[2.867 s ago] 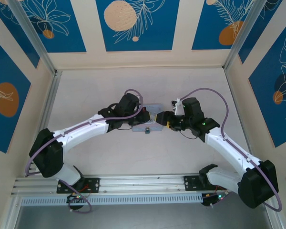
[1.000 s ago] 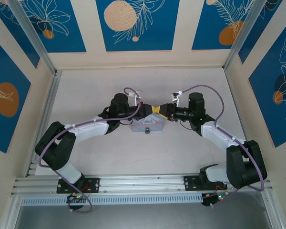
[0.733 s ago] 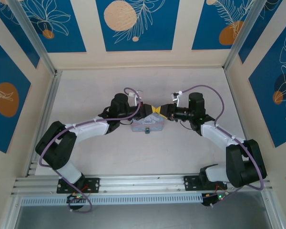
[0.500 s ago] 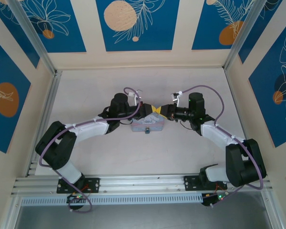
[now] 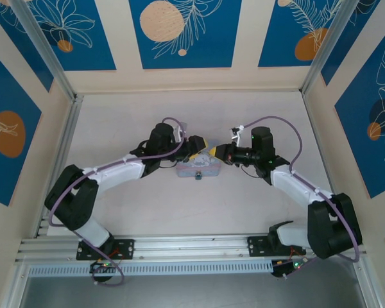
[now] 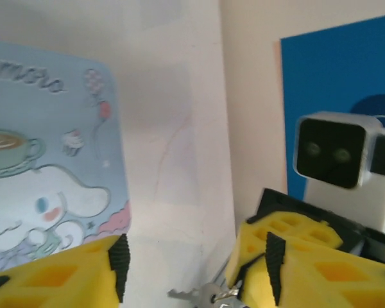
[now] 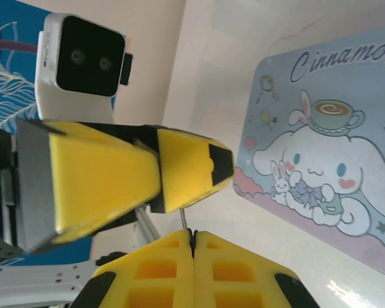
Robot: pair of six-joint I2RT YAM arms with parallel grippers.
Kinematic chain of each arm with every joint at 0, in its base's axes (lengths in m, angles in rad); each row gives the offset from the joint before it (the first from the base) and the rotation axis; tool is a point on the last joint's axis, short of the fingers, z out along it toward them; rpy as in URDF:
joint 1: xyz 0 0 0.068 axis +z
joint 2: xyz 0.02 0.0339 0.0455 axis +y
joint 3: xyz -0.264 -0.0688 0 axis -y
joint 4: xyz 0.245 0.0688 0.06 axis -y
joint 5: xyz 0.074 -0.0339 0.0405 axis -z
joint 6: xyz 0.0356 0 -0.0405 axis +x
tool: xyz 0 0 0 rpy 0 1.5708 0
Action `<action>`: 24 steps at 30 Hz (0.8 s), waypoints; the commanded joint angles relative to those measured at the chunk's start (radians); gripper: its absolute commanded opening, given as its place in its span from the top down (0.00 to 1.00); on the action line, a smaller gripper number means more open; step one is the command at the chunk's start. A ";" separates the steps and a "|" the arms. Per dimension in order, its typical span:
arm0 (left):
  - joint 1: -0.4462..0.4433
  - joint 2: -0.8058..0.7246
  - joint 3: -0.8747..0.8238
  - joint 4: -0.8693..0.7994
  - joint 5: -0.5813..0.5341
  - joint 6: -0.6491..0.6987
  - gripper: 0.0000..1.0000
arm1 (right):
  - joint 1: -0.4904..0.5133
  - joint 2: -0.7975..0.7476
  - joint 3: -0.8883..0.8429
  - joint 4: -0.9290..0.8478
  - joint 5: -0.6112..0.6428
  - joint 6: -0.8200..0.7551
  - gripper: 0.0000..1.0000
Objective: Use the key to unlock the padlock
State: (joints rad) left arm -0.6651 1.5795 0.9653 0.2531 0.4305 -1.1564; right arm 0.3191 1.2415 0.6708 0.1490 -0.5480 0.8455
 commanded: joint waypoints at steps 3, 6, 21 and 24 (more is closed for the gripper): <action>0.017 -0.075 0.047 -0.199 -0.060 -0.165 0.36 | 0.073 -0.091 0.039 -0.184 0.257 -0.108 1.00; 0.018 -0.077 0.045 -0.240 -0.049 -0.252 0.37 | 0.132 -0.118 0.064 -0.237 0.381 -0.150 1.00; 0.013 -0.082 0.001 -0.226 -0.041 -0.374 0.49 | 0.376 -0.131 0.157 -0.327 0.732 -0.350 1.00; 0.010 -0.078 0.002 -0.227 -0.041 -0.381 0.51 | 0.429 -0.118 0.175 -0.336 0.812 -0.398 1.00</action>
State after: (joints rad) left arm -0.6567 1.5181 0.9768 0.0360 0.3912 -1.5131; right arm 0.7151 1.1168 0.8074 -0.1715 0.1474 0.5274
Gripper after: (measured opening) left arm 0.494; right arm 0.053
